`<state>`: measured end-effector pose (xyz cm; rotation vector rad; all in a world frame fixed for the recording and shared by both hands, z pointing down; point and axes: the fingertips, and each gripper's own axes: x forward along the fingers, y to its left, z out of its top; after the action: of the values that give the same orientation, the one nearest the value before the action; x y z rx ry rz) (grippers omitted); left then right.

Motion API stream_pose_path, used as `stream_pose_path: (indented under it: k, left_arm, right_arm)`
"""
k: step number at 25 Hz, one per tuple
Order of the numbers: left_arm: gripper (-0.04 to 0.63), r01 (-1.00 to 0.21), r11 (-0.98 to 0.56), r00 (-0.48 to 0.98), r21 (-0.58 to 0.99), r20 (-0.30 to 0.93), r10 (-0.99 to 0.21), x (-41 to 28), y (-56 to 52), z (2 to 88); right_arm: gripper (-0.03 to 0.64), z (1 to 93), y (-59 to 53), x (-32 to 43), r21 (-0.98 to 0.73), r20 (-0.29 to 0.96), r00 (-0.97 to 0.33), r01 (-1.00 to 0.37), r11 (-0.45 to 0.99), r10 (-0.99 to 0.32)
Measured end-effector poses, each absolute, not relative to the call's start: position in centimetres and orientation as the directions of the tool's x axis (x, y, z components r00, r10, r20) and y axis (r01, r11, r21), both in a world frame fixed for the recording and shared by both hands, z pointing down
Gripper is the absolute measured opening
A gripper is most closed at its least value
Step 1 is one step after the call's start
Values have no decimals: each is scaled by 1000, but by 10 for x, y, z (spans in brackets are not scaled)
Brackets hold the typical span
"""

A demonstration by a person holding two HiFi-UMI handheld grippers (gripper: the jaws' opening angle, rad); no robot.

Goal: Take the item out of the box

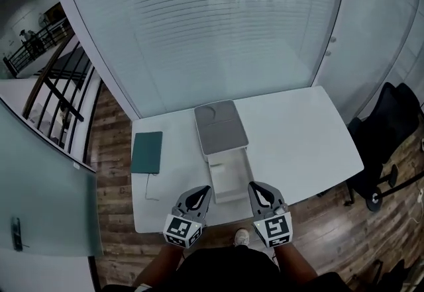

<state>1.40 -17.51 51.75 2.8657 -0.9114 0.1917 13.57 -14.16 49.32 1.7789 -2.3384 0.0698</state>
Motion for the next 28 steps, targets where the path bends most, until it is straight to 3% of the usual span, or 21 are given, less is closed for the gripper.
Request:
stream_pose_path:
  k: [11, 24, 28]
  left_arm:
    - [12, -705, -707, 705, 59, 171, -688, 17, -195, 520]
    - [12, -792, -609, 604, 46, 205, -770, 6, -191, 529]
    - [12, -783, -620, 616, 51, 201, -761, 6, -195, 531]
  right_arm:
    - [6, 512, -185, 132, 16, 270, -486, -861, 508, -832]
    - [8, 537, -208, 132, 95, 336, -564, -777, 623, -755]
    - [132, 555, -218, 129, 156, 393, -557, -743, 651, -731]
